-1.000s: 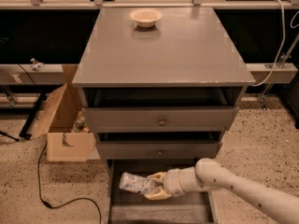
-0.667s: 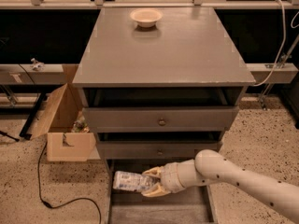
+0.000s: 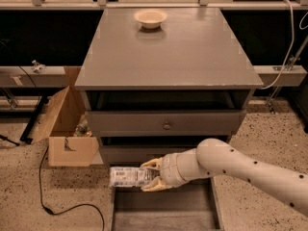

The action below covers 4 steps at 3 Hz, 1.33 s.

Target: Pick blue plastic bottle from bottom drawer and place on counter

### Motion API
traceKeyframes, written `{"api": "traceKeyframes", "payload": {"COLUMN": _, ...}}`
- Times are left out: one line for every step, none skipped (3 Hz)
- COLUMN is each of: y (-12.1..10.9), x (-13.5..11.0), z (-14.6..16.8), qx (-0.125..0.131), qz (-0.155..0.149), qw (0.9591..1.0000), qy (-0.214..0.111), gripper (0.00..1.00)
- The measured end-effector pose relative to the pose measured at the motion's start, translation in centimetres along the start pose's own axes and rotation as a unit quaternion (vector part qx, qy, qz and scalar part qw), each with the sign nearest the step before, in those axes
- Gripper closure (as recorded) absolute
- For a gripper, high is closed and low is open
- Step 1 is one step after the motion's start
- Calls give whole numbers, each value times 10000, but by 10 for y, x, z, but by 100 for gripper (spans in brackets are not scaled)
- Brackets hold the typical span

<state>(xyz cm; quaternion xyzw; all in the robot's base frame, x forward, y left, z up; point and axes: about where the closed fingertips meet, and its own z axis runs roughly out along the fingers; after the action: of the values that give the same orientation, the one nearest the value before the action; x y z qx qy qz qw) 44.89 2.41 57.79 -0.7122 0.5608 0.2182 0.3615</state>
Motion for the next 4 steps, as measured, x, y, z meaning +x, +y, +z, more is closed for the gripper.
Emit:
{"api": "traceKeyframes", "payload": {"y": -3, "x": -8, "z": -14, "qx": 202, "qz": -102, "qw": 9997, "qy": -113, "gripper": 100}}
{"api": "traceKeyframes", "payload": {"y": -6, "x": -68, "z": -79, "qx": 743, "qz": -788, "qw": 9935, "qy": -346, "gripper": 100}}
{"api": "traceKeyframes", "payload": {"y": -14, "x": -102, "z": -145, "qx": 1306, "qz": -857, "qw": 9876, "qy": -155, "gripper": 100}}
{"api": "traceKeyframes", "payload": {"y": -46, "x": -120, "z": -208, "qx": 1804, "qz": -590, "qw": 9818, "qy": 70, "gripper": 100}}
